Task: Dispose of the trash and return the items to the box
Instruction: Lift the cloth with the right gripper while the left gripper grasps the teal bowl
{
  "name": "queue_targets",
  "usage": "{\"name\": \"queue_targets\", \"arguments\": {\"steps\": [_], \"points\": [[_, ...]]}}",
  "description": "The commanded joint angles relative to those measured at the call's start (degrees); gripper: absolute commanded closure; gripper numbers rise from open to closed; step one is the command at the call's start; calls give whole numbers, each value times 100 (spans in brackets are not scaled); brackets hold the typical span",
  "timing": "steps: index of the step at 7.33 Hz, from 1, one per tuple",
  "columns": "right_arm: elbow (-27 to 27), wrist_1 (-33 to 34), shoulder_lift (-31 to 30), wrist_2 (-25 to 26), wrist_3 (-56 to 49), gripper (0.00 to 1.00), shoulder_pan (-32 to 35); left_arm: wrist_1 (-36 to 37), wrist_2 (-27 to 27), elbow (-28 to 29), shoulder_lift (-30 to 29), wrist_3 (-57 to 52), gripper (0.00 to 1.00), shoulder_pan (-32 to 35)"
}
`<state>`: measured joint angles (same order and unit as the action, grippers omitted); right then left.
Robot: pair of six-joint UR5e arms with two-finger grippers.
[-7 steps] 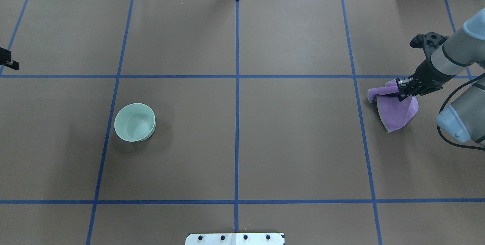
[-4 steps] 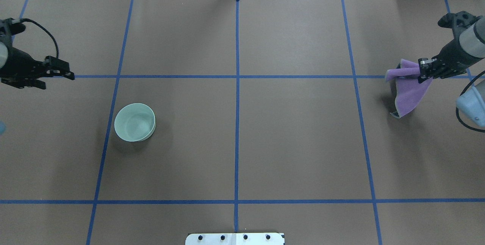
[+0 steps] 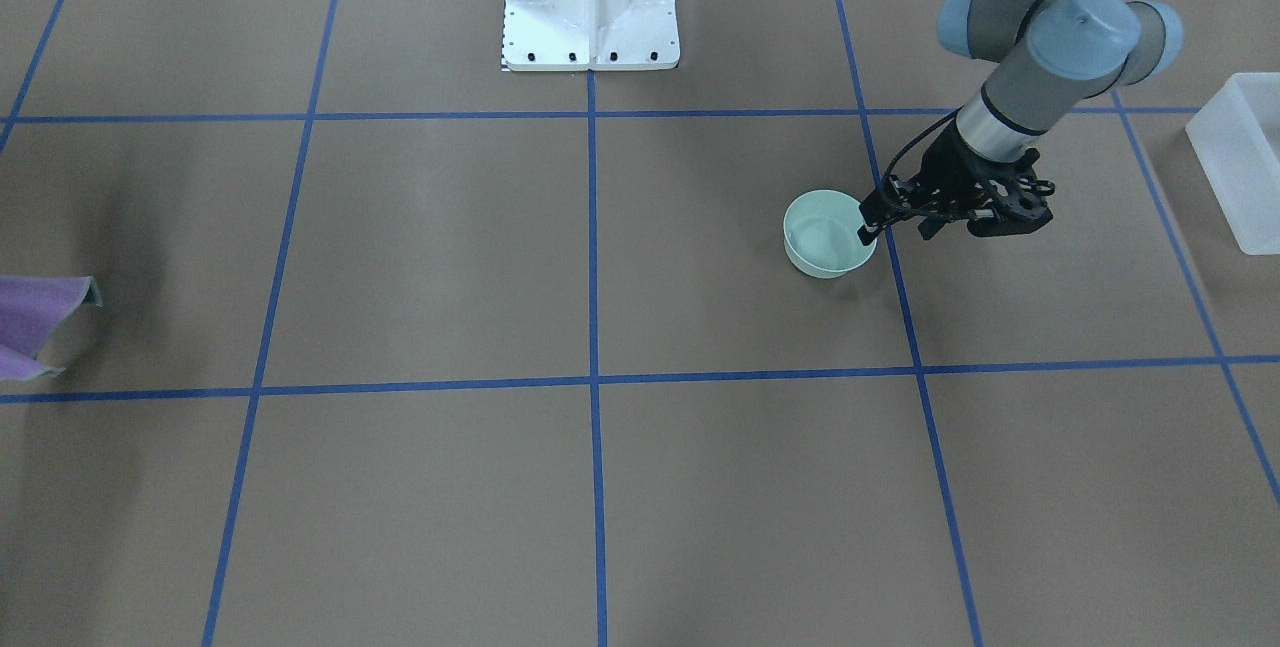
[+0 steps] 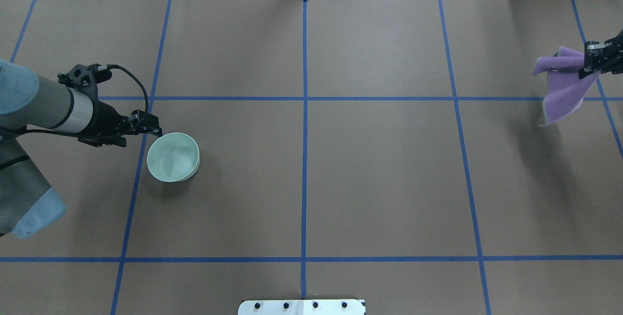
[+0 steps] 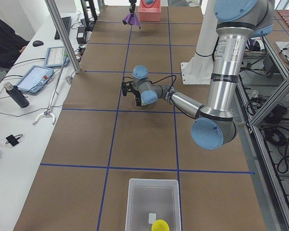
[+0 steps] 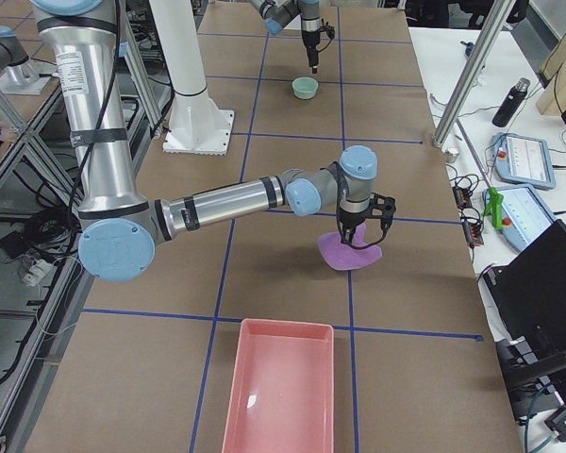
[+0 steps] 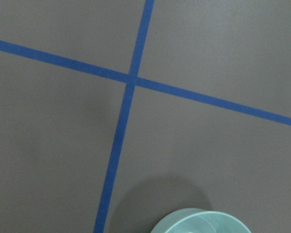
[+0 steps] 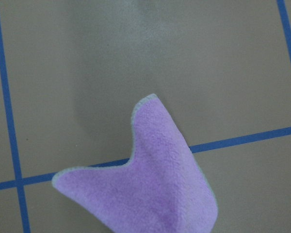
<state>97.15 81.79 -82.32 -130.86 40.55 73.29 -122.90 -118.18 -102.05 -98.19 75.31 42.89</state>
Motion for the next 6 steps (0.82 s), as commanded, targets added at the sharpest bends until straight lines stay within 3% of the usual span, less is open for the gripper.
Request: {"name": "queue_targets", "arguments": {"steps": [1,3,4,5,6], "points": [[-3,13,-12,-19,-56,100,89,3,163,45,28,37,5,-271],[5,22,-30,-97,-169,100,185,3,295,71,81,28,19,-534],[-12,22,-56,-106,-266,100,212,3,295,80,81,28,36,-570],[-3,22,-65,-107,-302,100,212,3,287,63,55,28,80,-562],[-3,22,-65,-107,-328,100,230,11,269,11,46,28,100,-562]]}}
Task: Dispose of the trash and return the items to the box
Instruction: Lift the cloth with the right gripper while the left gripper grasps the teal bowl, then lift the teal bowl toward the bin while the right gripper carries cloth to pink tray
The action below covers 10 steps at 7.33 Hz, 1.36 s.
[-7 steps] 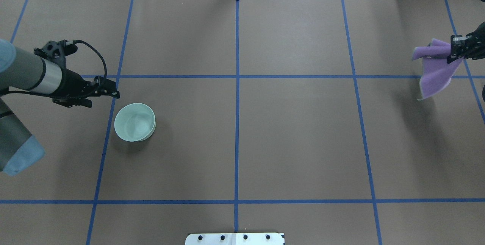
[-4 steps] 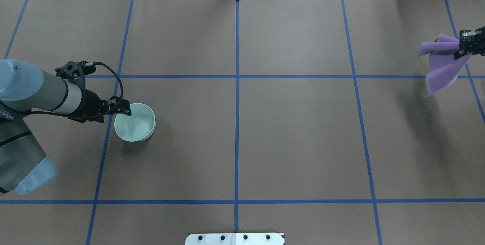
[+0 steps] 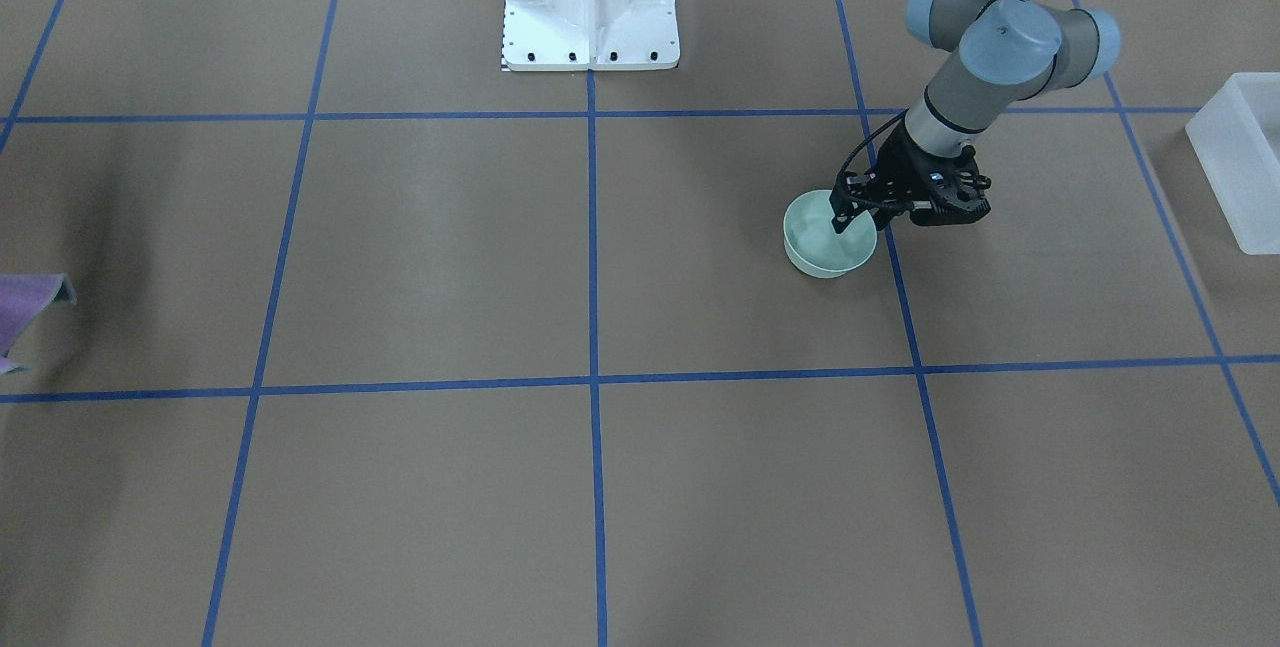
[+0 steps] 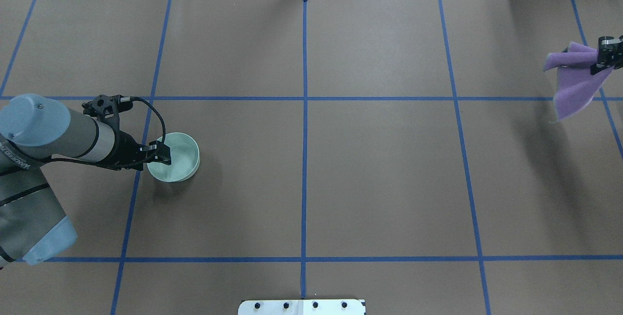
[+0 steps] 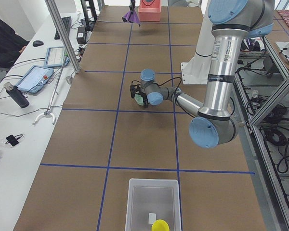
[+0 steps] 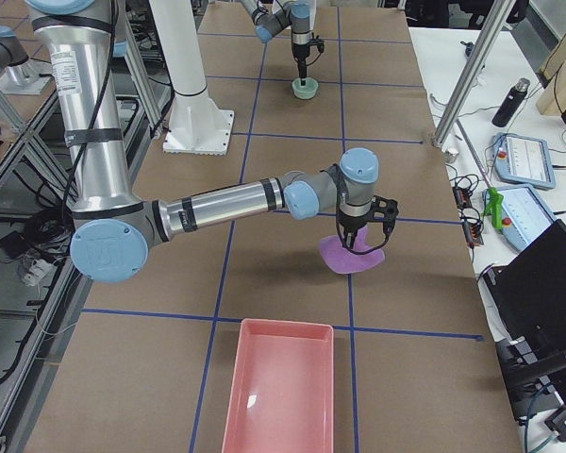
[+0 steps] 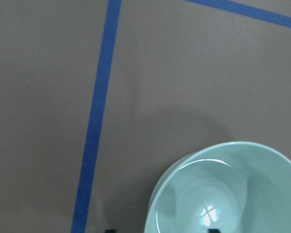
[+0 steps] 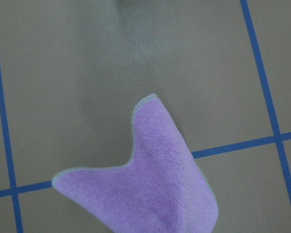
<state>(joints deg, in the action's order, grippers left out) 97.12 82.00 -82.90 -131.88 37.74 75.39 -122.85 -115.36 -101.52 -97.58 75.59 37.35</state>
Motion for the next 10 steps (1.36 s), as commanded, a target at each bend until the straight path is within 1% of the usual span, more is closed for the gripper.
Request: {"name": "queue_targets", "arguments": {"steps": [1,3,4,5,6,7,8,9,10], "points": [[0,0,-24,-5,-161,100,37,15,-22,-43,-59,8,100,-9],[9,-9,-112,-5,-275,100,55,42,-205,-183,-77,200,100,0],[9,-9,-121,-13,-328,100,150,42,-476,-332,-129,463,100,70],[1,0,-269,-66,-738,100,325,51,-618,-507,-130,491,100,183],[-26,165,-349,-179,-1377,100,753,155,-654,-526,-156,518,100,211],[18,680,-315,-198,-2071,100,1228,400,-663,-526,-365,509,100,359],[-52,1129,-314,-146,-3105,100,1511,916,-750,-518,-663,483,100,517],[-52,1525,-332,-102,-3794,100,1914,1330,-969,-500,-909,422,100,832],[-174,1686,-506,-93,-4497,100,2196,1377,-1136,-465,-929,291,100,1113]]}}
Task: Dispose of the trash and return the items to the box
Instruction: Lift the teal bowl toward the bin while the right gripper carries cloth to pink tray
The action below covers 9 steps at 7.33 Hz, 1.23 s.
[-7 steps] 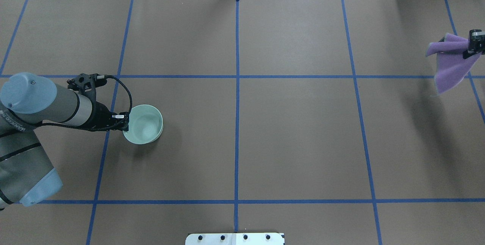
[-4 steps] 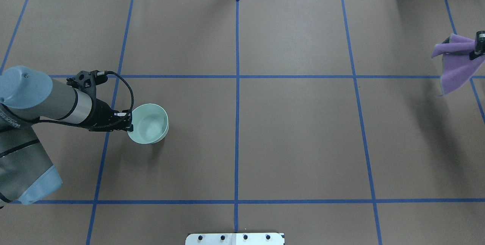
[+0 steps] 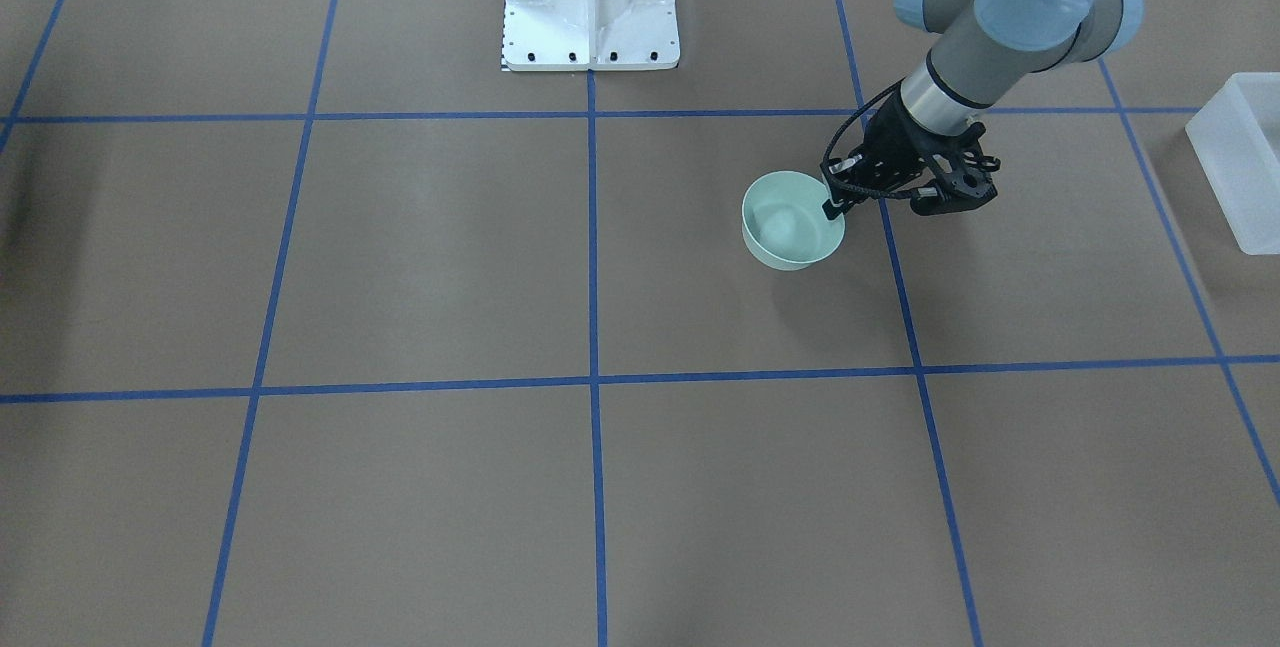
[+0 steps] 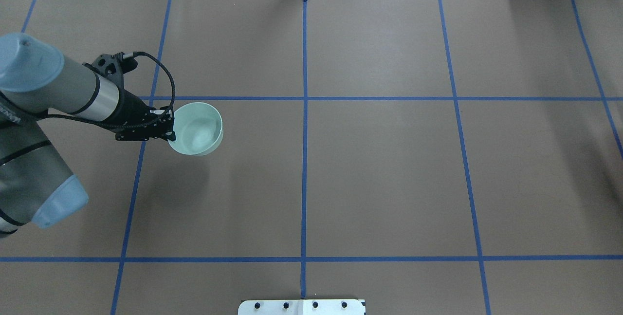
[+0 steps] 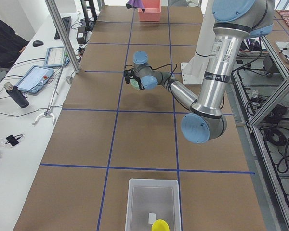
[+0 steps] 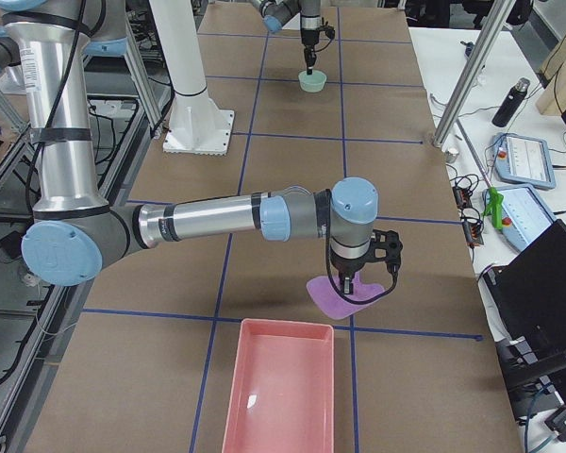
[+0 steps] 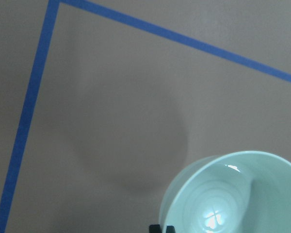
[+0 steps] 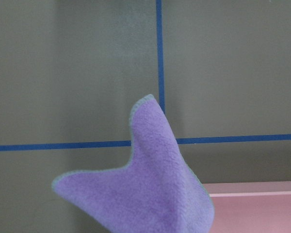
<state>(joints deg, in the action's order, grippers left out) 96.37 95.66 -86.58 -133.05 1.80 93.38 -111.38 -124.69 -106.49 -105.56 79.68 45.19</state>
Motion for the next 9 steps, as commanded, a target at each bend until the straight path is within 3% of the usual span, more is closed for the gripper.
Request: {"name": "queue_targets", "arguments": {"steps": [1,4,6,7,9], "points": [[-336,330,-227,242,-1458,100,617,362,-396,153,-132,-685,100,680],[-1301,242,-456,481,-2760,100,927,1080,-468,391,-141,-2154,100,1578],[-1401,242,-536,700,-2808,98,1138,1565,-1001,497,-141,-3182,100,2358],[-1367,164,-605,710,-2773,2,1173,1802,-1135,497,-106,-3657,100,2693],[-1288,-249,-721,631,-2390,0,1182,2006,-1145,497,348,-4824,100,3370]]}}
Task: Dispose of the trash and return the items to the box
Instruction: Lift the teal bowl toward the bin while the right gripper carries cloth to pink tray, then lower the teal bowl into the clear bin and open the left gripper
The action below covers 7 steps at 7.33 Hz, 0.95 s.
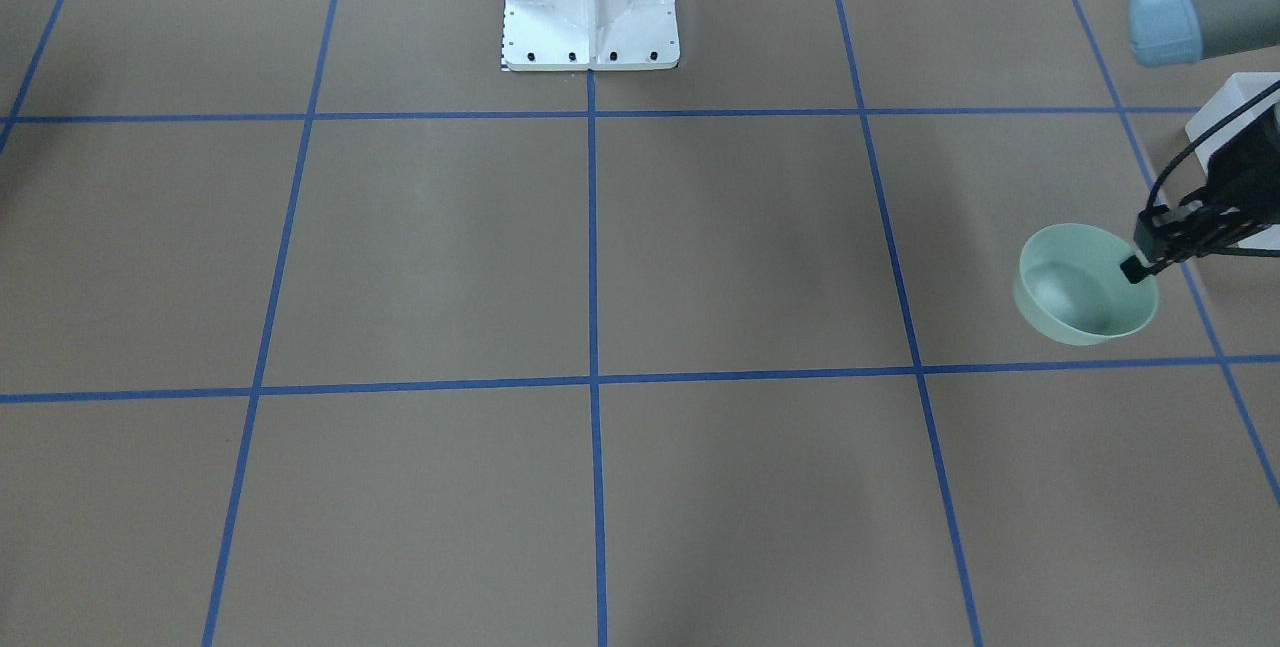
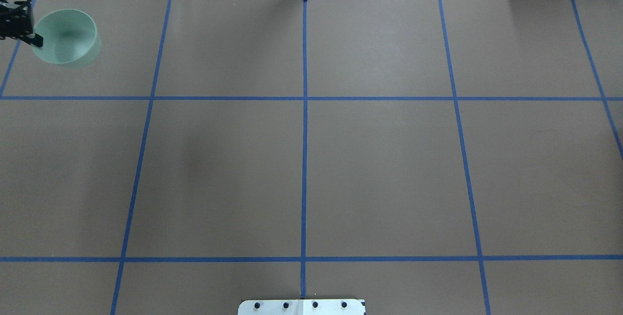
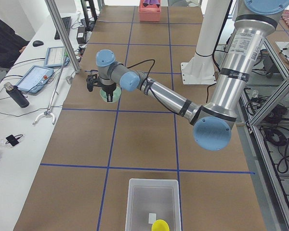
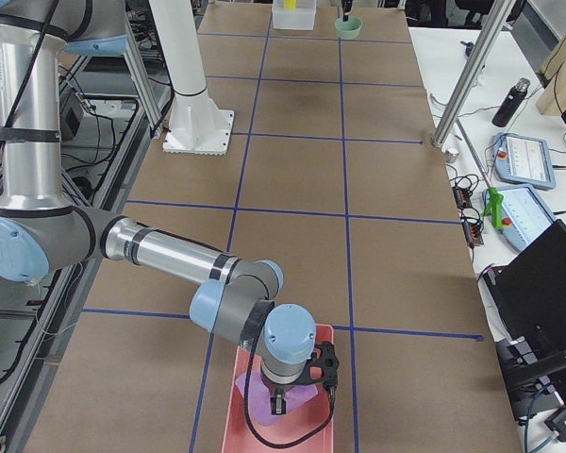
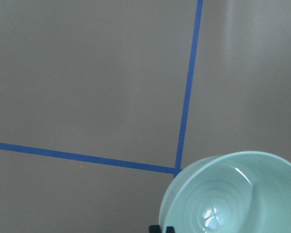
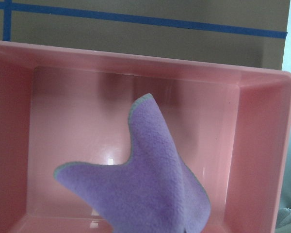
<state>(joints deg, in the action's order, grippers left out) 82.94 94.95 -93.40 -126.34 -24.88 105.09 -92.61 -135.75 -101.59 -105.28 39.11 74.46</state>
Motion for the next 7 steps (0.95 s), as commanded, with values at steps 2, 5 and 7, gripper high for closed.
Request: {"name": "queue_targets", "arguments": {"steps": [2,5,7], "points": [[274,-179,24,-520,878,0,-93,129,-74,60,935,-1613,100,1015],[1388,-135,24,-856,2666,0,-794,51,-611,1374,1298,-3616,100,2088],[1802,-170,24,-1173,3608,0,-1330,59,-611,1712,1701,-4444,100,2642]]}}
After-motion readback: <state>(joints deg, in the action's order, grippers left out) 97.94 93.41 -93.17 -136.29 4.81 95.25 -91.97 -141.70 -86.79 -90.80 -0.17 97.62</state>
